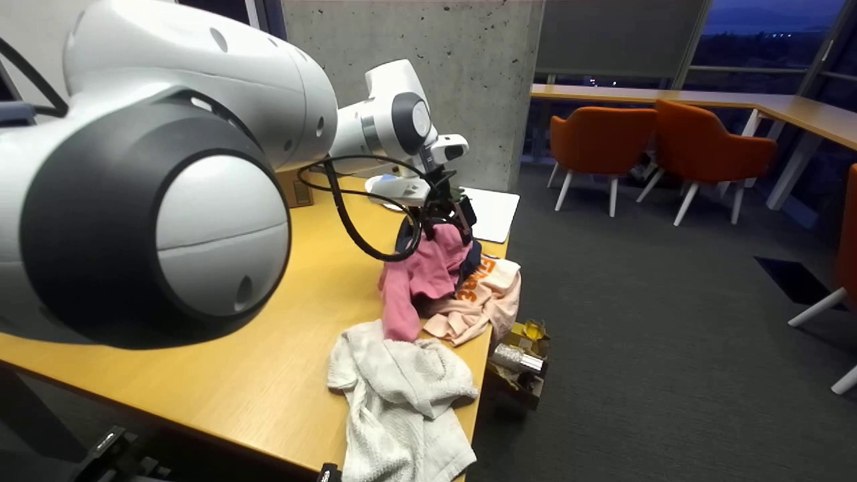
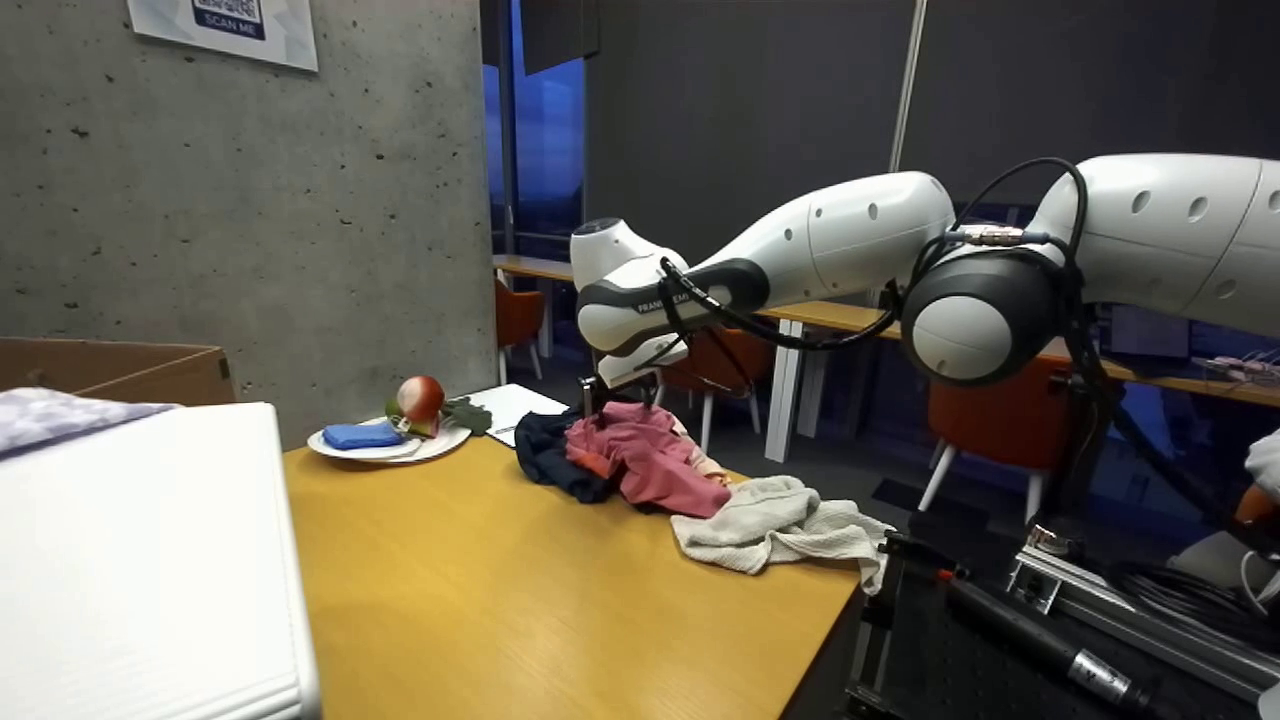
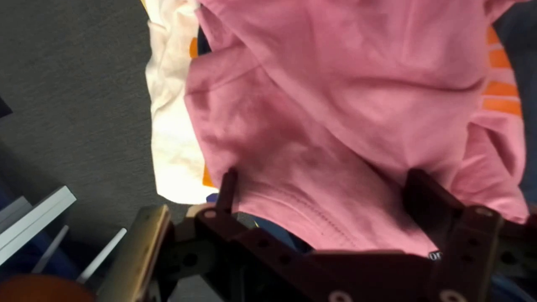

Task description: Put the pink shirt on the blue shirt, then put them on the peach shirt, then put them on the white towel and move them backwards

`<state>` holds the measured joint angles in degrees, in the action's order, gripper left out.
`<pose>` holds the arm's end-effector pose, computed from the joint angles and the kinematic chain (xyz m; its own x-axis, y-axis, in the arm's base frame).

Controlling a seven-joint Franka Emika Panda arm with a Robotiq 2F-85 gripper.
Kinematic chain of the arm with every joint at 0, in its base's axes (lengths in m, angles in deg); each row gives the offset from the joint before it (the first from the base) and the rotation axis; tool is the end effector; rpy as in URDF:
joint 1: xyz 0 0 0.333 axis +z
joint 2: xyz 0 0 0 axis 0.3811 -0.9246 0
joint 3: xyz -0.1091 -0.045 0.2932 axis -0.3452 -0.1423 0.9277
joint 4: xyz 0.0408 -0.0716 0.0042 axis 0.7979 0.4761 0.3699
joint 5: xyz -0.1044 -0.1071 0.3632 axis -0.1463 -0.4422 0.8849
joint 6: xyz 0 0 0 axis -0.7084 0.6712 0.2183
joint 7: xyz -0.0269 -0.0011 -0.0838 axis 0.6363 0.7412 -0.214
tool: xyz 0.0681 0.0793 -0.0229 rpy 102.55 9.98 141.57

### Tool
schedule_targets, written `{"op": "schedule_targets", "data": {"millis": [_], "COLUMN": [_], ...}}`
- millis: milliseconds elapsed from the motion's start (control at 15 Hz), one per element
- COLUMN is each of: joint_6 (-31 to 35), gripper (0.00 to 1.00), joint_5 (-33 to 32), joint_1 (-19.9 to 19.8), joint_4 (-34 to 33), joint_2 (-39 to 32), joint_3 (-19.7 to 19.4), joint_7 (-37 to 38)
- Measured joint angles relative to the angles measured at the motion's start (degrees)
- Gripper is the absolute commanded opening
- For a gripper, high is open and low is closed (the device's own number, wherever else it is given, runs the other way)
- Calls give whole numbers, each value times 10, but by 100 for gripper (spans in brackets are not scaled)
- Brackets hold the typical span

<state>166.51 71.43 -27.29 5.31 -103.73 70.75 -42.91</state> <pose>0.8048 -0.1355 0.1674 0.8859 -0.4081 0.2206 -0.4580 -0.8453 0.2751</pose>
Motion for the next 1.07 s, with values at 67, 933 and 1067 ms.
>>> {"op": "schedule_targets", "data": {"millis": [67, 933, 1067], "joint_6": [21, 73, 73], "gripper": [100, 100, 74], "joint_5": [5, 34, 34], "joint_1": [-5, -14, -14], "joint_4": [-2, 48, 61], "joint_2": [-10, -35, -35], "joint_3": [2, 20, 20], "joint_7": [3, 30, 34]}}
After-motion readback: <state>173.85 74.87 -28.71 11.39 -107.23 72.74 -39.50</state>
